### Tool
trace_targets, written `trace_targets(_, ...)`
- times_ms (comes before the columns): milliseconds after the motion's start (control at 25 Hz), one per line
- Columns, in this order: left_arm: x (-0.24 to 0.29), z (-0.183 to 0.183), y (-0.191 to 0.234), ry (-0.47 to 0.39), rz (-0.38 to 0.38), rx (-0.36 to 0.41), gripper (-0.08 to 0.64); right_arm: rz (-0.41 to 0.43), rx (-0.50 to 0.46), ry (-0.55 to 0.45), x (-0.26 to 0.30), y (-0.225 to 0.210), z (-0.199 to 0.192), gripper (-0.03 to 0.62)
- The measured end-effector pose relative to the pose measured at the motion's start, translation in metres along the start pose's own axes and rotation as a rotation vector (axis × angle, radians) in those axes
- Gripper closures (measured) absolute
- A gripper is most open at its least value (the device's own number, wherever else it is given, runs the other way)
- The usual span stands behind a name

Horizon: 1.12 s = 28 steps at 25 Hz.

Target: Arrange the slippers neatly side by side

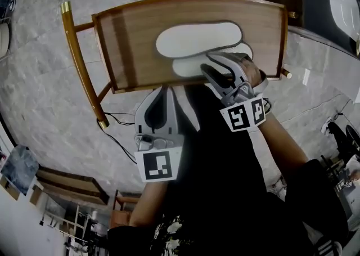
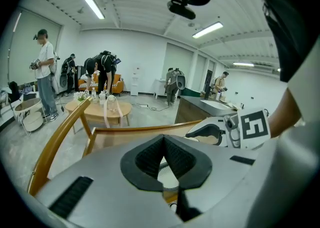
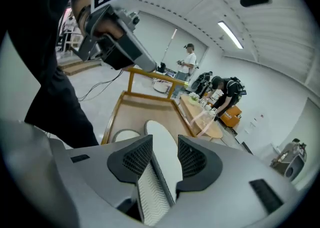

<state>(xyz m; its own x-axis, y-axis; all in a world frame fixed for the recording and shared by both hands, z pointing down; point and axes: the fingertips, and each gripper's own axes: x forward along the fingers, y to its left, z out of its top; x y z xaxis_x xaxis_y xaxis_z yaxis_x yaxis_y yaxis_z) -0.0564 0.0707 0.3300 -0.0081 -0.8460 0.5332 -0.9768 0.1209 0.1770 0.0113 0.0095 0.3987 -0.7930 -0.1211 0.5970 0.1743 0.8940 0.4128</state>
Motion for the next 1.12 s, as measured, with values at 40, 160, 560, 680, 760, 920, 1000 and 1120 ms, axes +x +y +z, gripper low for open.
trace_targets(40, 0.0, -0.004, 0.0, 0.01, 0.001, -0.003, 0.558, 0.016, -0.026, 0.009, 0.004, 0.004, -0.005, 0.459)
trace_targets(160, 0.004, -0.012, 0.004, 0.032, 0.011, -0.022, 0.558, 0.054, -0.062, 0.026, 0.017, 0.013, -0.017, 0.459)
trace_targets(560, 0.005, -0.025, 0.018, 0.067, 0.028, -0.046, 0.558, 0.101, -0.096, 0.05, 0.045, 0.026, -0.028, 0.459)
trace_targets(680, 0.008, -0.028, 0.018, 0.067, 0.022, -0.043, 0.558, 0.113, -0.115, 0.055, 0.049, 0.03, -0.03, 0.459)
trace_targets(760, 0.01, -0.03, 0.017, 0.071, 0.015, -0.039, 0.558, 0.121, -0.129, 0.063, 0.053, 0.032, -0.034, 0.459)
trace_targets(920, 0.012, -0.034, 0.018, 0.077, 0.012, -0.046, 0.558, 0.111, -0.15, 0.073, 0.061, 0.03, -0.036, 0.461)
trace_targets(1000, 0.012, -0.035, 0.019, 0.081, 0.012, -0.045, 0.558, 0.098, -0.154, 0.073, 0.061, 0.027, -0.035, 0.48)
trace_targets(1120, 0.01, -0.036, 0.019, 0.077, 0.02, -0.054, 0.558, 0.084, -0.151, 0.067, 0.06, 0.025, -0.032, 0.495)
